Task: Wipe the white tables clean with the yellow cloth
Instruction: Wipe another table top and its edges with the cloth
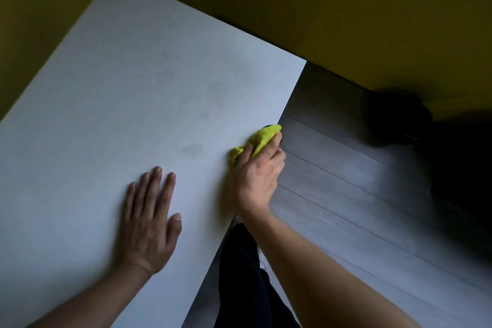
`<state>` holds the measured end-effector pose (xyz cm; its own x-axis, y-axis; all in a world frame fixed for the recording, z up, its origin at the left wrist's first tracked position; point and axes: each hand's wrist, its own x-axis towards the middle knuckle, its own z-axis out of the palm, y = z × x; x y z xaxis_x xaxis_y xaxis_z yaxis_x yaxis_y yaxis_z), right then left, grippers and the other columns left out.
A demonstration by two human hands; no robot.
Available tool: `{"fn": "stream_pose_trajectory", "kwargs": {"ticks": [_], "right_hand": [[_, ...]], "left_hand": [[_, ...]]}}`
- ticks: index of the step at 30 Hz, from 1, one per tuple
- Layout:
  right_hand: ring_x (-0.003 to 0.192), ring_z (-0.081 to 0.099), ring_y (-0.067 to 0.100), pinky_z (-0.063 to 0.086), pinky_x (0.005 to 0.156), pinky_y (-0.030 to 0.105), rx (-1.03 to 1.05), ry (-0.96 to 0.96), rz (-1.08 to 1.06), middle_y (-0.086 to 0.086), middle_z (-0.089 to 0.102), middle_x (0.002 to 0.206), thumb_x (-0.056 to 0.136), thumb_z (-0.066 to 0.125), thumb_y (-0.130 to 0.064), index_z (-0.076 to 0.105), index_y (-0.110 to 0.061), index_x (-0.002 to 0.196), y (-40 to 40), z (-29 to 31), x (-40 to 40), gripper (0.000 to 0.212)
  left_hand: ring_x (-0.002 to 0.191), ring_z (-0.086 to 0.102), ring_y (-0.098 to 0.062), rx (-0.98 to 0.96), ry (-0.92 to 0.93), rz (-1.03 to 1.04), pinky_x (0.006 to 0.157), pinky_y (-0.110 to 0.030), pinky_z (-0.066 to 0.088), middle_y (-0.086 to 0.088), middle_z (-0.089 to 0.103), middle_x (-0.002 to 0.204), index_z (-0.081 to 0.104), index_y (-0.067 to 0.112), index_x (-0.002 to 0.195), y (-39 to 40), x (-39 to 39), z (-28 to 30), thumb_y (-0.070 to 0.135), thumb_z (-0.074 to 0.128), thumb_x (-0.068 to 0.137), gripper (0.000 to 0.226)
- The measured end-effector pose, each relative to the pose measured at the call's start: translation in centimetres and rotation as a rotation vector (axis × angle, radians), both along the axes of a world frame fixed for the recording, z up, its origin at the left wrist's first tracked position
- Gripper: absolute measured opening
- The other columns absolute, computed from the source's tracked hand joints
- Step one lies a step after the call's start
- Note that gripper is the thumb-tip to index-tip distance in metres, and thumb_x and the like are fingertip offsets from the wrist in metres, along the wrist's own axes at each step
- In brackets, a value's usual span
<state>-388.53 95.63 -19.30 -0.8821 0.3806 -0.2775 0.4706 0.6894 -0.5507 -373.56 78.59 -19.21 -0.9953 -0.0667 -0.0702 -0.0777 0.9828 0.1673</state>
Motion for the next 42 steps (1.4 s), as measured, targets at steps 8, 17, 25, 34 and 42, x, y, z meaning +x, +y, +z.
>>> {"fn": "stream_pose_trajectory", "kwargs": {"ticks": [8,17,25,34,42], "right_hand": [[0.121,0.046,0.033,0.045,0.089,0.047,-0.008,0.077,-0.129,0.013,0.041,0.132,0.102,0.04,-0.046,0.023,-0.017,0.155,1.7,-0.5,-12.0,0.063],[0.118,0.045,0.032,0.045,0.087,0.045,0.012,0.081,-0.107,0.012,0.042,0.13,0.102,0.041,-0.044,0.023,-0.018,0.155,0.8,-0.5,-5.7,0.062],[0.119,0.041,0.033,0.041,0.095,0.049,-0.045,0.062,-0.077,0.012,0.04,0.132,0.101,0.035,-0.048,0.014,-0.021,0.157,-1.6,-0.2,5.3,0.065],[0.119,0.045,0.032,0.043,0.088,0.045,0.011,0.093,-0.142,0.012,0.042,0.131,0.102,0.04,-0.043,0.025,-0.018,0.154,-0.5,-0.5,-2.6,0.059],[0.122,0.04,0.034,0.04,0.098,0.048,-0.104,0.057,-0.087,0.014,0.04,0.133,0.101,0.041,-0.041,0.014,-0.021,0.159,-4.0,0.5,14.6,0.067]], "left_hand": [[0.159,0.018,-0.033,-0.024,0.005,-0.016,0.126,-0.059,0.019,-0.012,0.015,0.173,0.026,0.011,0.163,-0.5,0.1,-0.3,0.041,0.034,0.1,0.071],[0.159,0.018,-0.032,-0.016,0.029,-0.019,0.126,-0.059,0.018,-0.013,0.017,0.172,0.026,0.011,0.163,-0.3,0.1,-0.3,0.039,0.035,0.098,0.071],[0.157,0.024,-0.036,-0.023,0.035,-0.022,0.126,-0.059,0.019,-0.016,0.022,0.17,0.03,0.009,0.162,0.0,0.0,0.1,0.039,0.037,0.096,0.073],[0.158,0.02,-0.034,0.001,0.045,-0.001,0.128,-0.055,0.014,-0.015,0.02,0.171,0.028,0.011,0.163,0.0,0.3,0.3,0.039,0.038,0.095,0.074],[0.158,0.019,-0.034,-0.013,0.037,-0.007,0.129,-0.053,0.012,-0.015,0.018,0.171,0.026,0.013,0.164,-0.1,0.2,0.2,0.04,0.038,0.094,0.075]]}}
